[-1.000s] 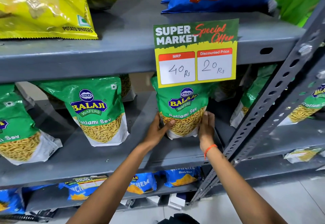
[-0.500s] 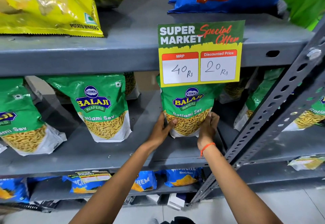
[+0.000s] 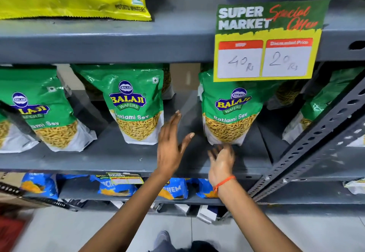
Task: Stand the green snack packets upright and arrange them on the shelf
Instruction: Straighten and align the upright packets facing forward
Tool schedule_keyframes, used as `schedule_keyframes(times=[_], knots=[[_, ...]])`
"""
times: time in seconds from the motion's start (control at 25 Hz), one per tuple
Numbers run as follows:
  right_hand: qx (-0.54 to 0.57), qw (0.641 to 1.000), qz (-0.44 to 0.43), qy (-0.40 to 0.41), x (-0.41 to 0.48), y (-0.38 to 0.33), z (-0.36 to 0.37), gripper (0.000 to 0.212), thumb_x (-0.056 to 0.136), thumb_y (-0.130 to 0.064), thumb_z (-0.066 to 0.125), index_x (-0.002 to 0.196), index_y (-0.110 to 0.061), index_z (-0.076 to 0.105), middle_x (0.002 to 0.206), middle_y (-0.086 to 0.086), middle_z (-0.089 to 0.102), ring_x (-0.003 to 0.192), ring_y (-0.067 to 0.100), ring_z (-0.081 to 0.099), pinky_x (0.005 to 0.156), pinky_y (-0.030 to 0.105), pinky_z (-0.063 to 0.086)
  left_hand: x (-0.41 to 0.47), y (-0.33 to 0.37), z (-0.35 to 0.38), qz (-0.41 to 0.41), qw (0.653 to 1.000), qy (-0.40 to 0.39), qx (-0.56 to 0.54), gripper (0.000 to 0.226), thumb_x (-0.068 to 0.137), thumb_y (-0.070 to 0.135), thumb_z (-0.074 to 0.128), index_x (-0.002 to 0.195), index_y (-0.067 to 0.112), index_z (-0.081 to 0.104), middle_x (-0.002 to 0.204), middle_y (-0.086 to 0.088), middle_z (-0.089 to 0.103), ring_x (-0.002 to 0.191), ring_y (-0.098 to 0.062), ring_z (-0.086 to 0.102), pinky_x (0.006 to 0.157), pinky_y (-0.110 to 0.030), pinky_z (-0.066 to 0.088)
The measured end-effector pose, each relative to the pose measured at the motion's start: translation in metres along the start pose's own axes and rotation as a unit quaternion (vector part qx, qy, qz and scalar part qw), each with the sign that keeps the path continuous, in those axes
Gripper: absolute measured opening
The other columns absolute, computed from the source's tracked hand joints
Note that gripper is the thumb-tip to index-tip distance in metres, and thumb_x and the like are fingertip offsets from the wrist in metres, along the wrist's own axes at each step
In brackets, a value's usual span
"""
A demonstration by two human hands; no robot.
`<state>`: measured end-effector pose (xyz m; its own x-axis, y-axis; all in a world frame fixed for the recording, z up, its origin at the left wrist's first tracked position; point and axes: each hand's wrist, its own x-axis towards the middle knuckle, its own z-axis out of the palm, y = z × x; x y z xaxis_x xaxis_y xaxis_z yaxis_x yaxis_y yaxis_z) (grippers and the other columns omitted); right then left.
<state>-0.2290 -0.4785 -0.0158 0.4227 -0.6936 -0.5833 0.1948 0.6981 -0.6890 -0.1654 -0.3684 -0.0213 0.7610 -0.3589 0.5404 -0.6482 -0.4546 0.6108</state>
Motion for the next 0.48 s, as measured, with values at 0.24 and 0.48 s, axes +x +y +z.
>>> schedule_keyframes(times=[0.24, 0.48], knots=[[-0.039, 0.992, 0.049, -0.11, -0.03, 0.054, 0.067, 0.023, 0.092, -0.008, 0.04, 0.075, -0.019, 0.052, 0.061, 0.002, 0.052, 0.063, 0.012, 0.046, 0.064, 0.025, 0.043, -0.005, -0.069, -0.062, 0.041, 0.984, 0.094, 0.144, 0.079, 0.09, 0.058, 0.038, 0.147, 0.024, -0.004, 0.159, 0.01, -0.013, 0.146, -0.006, -0.005, 0.119, -0.032, 0.003], [-0.166, 0.962, -0.141, -0.167, -0.042, 0.09, 0.119, 0.02, 0.079, -0.045, 0.055, 0.09, -0.028, 0.059, 0.098, 0.002, 0.063, 0.089, 0.012, 0.058, 0.079, 0.027, 0.046, 0.011, -0.131, -0.115, -0.118, 0.99, 0.024, -0.073, 0.111, 0.072, 0.062, 0.058, 0.147, 0.008, -0.002, 0.156, -0.002, 0.0, 0.145, -0.012, 0.0, 0.12, -0.027, 0.005]])
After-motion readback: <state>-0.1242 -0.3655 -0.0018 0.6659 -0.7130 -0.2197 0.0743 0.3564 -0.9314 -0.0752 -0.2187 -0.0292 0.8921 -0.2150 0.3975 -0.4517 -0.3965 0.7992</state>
